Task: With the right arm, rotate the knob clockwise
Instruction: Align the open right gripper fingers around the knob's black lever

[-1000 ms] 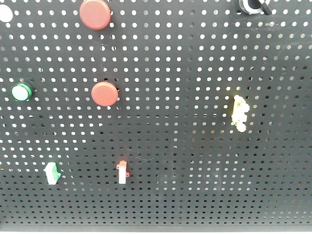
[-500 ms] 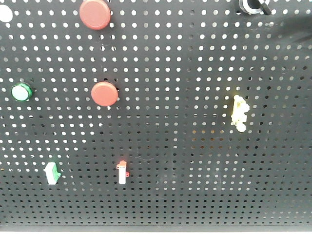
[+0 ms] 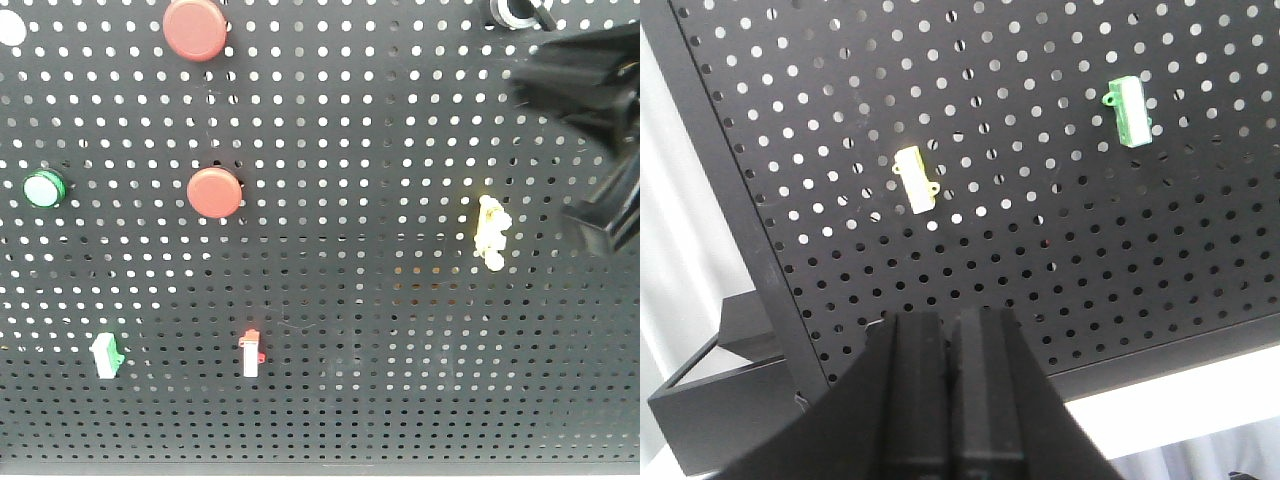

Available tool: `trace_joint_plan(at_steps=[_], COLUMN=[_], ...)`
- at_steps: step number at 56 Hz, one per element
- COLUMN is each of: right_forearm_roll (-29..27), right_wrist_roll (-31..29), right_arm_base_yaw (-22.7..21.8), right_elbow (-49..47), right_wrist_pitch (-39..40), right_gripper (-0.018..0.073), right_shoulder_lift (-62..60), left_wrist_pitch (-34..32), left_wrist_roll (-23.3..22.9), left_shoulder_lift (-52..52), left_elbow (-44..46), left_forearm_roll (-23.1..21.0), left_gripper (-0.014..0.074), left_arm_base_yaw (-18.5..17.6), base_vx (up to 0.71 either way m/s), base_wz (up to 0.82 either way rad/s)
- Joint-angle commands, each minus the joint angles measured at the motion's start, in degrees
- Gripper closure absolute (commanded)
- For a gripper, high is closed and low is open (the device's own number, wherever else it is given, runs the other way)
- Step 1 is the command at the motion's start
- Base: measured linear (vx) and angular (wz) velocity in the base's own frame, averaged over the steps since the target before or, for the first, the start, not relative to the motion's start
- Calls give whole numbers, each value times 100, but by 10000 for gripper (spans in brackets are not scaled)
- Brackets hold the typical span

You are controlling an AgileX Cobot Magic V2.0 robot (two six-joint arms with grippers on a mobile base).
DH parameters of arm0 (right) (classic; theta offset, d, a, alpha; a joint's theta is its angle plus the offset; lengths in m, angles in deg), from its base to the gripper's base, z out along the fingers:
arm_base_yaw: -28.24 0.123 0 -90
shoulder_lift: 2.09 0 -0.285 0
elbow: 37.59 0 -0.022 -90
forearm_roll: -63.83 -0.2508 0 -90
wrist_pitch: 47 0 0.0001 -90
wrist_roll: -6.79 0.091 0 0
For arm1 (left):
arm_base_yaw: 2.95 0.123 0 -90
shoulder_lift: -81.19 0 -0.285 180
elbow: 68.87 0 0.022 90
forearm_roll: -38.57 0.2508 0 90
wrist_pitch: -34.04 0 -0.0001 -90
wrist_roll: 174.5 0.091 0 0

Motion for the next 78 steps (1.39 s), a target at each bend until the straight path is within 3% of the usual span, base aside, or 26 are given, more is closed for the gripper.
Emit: trace_joint_plan(at_steps=[1, 18, 43, 64, 78], right_forearm_roll=[624, 1708, 1732, 1752, 1752], right_wrist_roll=[26, 26, 121, 206, 206], right_arm_base_yaw=[8, 8, 8, -2, -13], right_elbow=[-176, -176, -176, -183, -183], right_wrist_pitch=[615, 982, 1323, 1900, 2221], right_gripper=[565, 519, 159, 285, 302], right_shoulder_lift=[-86, -86, 197, 520, 533], left_wrist_pitch=[-446, -446, -446, -446, -446], left_wrist_roll=[-22, -22, -22, -22, -22], left_shoulder_lift=[98, 98, 98, 98, 98], left_elbow=[-190, -190, -190, -190, -190], left_forearm_roll=[-26, -26, -26, -26, -26], left_gripper=[603, 603, 603, 603, 603], left_arm_base_yaw=[-47, -47, -47, -47, -47], base_vx=[0, 0, 0, 0, 0], base_wz=[0, 0, 0, 0, 0])
